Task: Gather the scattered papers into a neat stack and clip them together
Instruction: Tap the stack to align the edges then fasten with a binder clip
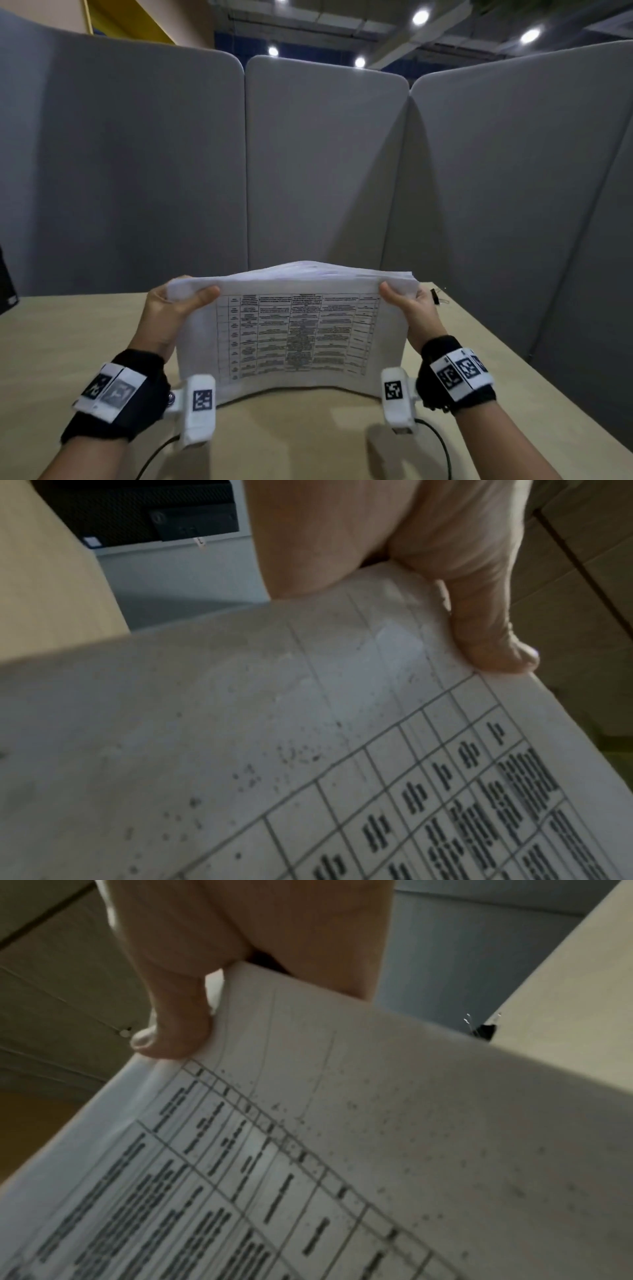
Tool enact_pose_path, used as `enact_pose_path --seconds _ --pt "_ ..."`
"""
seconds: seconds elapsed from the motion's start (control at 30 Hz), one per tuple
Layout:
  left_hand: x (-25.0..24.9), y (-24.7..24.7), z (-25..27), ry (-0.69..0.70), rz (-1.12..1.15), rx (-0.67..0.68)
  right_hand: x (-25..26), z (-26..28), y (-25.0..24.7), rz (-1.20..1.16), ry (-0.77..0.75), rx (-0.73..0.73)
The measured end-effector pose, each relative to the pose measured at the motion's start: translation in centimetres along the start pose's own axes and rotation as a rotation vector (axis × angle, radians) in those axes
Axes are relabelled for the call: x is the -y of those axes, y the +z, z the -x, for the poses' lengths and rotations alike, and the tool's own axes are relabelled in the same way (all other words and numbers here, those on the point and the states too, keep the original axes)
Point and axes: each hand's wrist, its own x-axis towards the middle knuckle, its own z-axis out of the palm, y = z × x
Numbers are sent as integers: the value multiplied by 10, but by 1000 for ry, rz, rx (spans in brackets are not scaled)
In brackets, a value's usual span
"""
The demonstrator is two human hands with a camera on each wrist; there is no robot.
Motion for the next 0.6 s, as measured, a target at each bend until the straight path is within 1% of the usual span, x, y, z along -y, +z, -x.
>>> enact_pose_path --seconds 0.07,0.13,0.17,0.23,0.3,0.33,0.4,0.43,0.47,0.5,0.53,0.6 --pt "0 -5 0 23 28 12 2 0 -2 35 -20 -1" --pt "6 -14 3 -8 16 69 5 1 -6 117 -17 25" --pt "10 -17 5 -42 4 94 10 1 -9 184 -18 35" --pt "15 -21 10 -107 -26 137 25 -1 -13 420 -39 85" --pt "15 -21 13 -131 -19 159 46 -4 -8 730 -9 199" --pt "13 -21 15 -132 -6 177 56 -4 -1 958 27 249" --pt "8 -18 16 -136 12 194 71 -7 18 1524 74 284" --pt "8 -17 15 -138 18 190 75 -10 27 1742 94 288" --pt "9 -17 15 -141 25 184 79 -11 36 1859 120 299" --pt "9 -17 16 -147 26 177 80 -13 46 1883 128 323" --pt "9 -18 16 -153 30 183 80 -15 58 1858 121 368" --pt "8 -18 19 -164 43 202 73 -15 85 1714 119 497"
